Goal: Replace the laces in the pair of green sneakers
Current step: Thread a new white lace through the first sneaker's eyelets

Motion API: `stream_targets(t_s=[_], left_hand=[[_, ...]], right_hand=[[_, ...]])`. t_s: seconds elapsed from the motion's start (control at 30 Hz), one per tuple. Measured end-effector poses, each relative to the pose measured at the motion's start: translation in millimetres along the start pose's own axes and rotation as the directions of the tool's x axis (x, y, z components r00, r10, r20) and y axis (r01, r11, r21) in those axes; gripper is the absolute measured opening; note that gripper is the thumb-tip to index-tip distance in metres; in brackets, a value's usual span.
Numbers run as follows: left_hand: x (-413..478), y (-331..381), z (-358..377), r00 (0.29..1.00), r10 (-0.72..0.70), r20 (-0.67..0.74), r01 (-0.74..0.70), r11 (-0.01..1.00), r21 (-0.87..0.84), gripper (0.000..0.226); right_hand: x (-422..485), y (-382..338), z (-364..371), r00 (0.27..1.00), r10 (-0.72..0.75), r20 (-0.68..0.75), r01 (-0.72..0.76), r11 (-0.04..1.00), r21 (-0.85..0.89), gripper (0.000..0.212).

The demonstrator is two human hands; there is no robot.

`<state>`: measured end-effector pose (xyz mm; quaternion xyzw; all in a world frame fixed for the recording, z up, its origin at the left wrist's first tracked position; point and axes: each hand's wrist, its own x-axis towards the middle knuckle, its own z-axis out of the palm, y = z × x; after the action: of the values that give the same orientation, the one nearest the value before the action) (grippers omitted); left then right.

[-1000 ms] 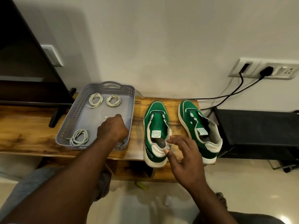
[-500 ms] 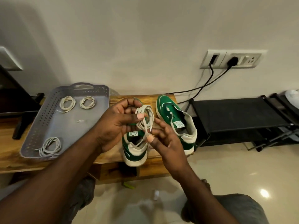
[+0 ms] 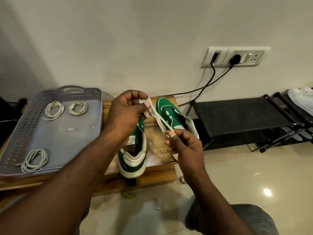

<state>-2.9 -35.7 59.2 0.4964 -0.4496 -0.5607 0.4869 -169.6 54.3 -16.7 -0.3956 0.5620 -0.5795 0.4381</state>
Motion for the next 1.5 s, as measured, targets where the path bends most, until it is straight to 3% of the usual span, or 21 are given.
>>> stream_targets(t_s=[0.13, 0.3, 0.47, 0.67, 0.77, 0.87, 0.93, 1.0, 1.1, 1.13, 1.2, 1.37, 1.5], left_hand=[[1.2, 1.3, 3.4, 0.998, -0.043, 0.041, 0.043, 0.999, -0.012, 0.020], [-6.3, -2.4, 13.5, 0.982, -0.051, 0.182, 0.027, 0.991, 0.134, 0.019], [-10.1, -3.4, 16.0, 0.939, -0.066, 0.337, -0.033, 0.959, 0.280, 0.017], [-8.5, -3.2, 15.3, 0.979, -0.039, 0.200, -0.019, 0.960, 0.278, 0.016], [0.5, -7.5, 12.4, 0.994, 0.074, 0.077, -0.095, 0.936, 0.338, 0.038], [5.0, -10.6, 9.0, 0.970, 0.206, 0.129, -0.239, 0.716, 0.655, 0.070], [6.5, -16.1, 8.4, 0.971, 0.163, 0.174, -0.237, 0.571, 0.786, 0.078], [9.5, -26.8, 9.3, 0.978, 0.019, 0.206, -0.194, 0.424, 0.885, 0.073], [2.7, -37.3, 13.8, 0.922, -0.308, 0.235, -0.182, 0.190, 0.965, 0.065], [-2.2, -38.6, 15.2, 0.903, -0.370, 0.219, -0.180, 0.136, 0.974, 0.063], [-7.8, -41.0, 16.1, 0.912, -0.357, 0.202, -0.202, 0.038, 0.979, 0.055], [-9.6, -33.8, 12.1, 0.954, -0.270, 0.134, -0.144, -0.020, 0.989, 0.025], [-8.2, -26.2, 4.2, 0.962, -0.253, 0.101, -0.122, -0.070, 0.990, 0.024]], right_hand=[[2.8, 3.8, 0.6, 0.997, -0.009, -0.078, 0.001, 0.995, -0.095, 0.016], [0.1, 3.5, 1.2, 0.983, -0.153, -0.103, 0.123, 0.960, -0.250, 0.043], [0.0, -1.8, 0.1, 0.969, -0.232, -0.090, 0.196, 0.935, -0.296, 0.014], [3.6, -8.9, -9.3, 0.980, -0.100, -0.172, 0.086, 0.993, -0.087, 0.015], [5.9, -9.0, -15.1, 0.969, -0.112, -0.220, 0.084, 0.988, -0.131, 0.014], [7.9, -7.9, -20.2, 0.961, -0.154, -0.229, 0.094, 0.962, -0.255, 0.014], [10.1, -6.9, -25.4, 0.950, -0.201, -0.237, 0.110, 0.931, -0.348, 0.023], [14.7, -2.2, -33.1, 0.936, -0.270, -0.227, 0.135, 0.869, -0.476, 0.019], [21.5, 5.6, -41.0, 0.948, -0.291, -0.124, 0.107, 0.664, -0.740, 0.014], [22.1, 7.3, -41.8, 0.955, -0.277, -0.103, 0.094, 0.616, -0.782, 0.016], [20.7, 7.6, -39.5, 0.966, -0.251, -0.068, 0.089, 0.566, -0.820, 0.017], [17.7, 10.5, -35.5, 0.964, -0.266, 0.018, 0.150, 0.485, -0.862, 0.019], [16.1, 8.2, -32.2, 0.962, -0.264, 0.068, 0.188, 0.459, -0.868, 0.022]])
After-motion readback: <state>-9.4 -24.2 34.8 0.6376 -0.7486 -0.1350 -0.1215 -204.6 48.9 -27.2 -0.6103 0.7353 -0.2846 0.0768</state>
